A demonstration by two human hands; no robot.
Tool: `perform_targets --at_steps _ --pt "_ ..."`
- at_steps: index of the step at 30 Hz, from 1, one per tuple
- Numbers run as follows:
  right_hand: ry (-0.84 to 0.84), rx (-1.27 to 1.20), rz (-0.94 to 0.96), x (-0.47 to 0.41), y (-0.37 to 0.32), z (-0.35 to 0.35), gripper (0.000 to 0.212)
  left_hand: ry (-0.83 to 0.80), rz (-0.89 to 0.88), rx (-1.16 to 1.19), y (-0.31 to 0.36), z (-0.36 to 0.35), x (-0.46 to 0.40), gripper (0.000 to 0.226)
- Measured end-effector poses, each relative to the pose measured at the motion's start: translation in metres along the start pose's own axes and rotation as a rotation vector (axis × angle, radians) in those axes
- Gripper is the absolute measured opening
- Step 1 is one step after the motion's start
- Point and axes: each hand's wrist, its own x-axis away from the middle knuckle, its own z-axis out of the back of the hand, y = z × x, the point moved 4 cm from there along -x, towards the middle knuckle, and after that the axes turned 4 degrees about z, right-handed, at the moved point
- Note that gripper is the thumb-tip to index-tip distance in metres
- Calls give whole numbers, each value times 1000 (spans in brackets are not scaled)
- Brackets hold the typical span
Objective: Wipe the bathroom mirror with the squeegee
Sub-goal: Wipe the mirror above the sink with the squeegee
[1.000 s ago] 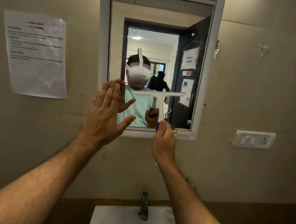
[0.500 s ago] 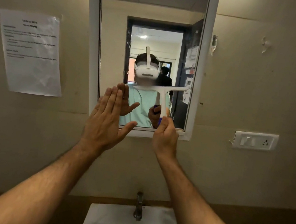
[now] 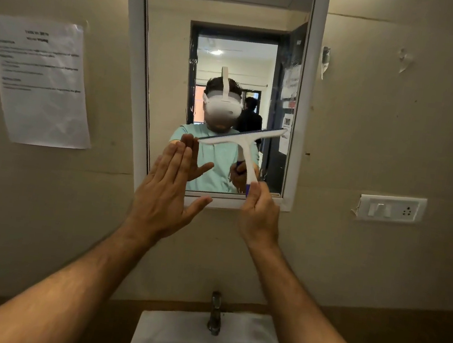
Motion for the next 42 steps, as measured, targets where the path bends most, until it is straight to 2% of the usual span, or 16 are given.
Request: perform_targets --at_steps 3,10,19,27,34,42 --pt "-2 -5 -47 0 0 -4 22 34 -7 17 4 3 -6 98" --pt "-7 -32 -138 69 36 -14 33 48 -21 29 -3 6 -2 98" --pt "13 -5 -71 14 -4 -9 22 61 -15 41 0 9 -6 98" --pt "17 -42 -184 67 42 -11 28 40 -12 18 4 13 -5 98" --pt "43 -41 -71 34 10 -7 23 42 -25 10 6 11 -3 98" --pt "44 -36 -171 64 41 -11 28 39 -23 13 -2 4 5 96"
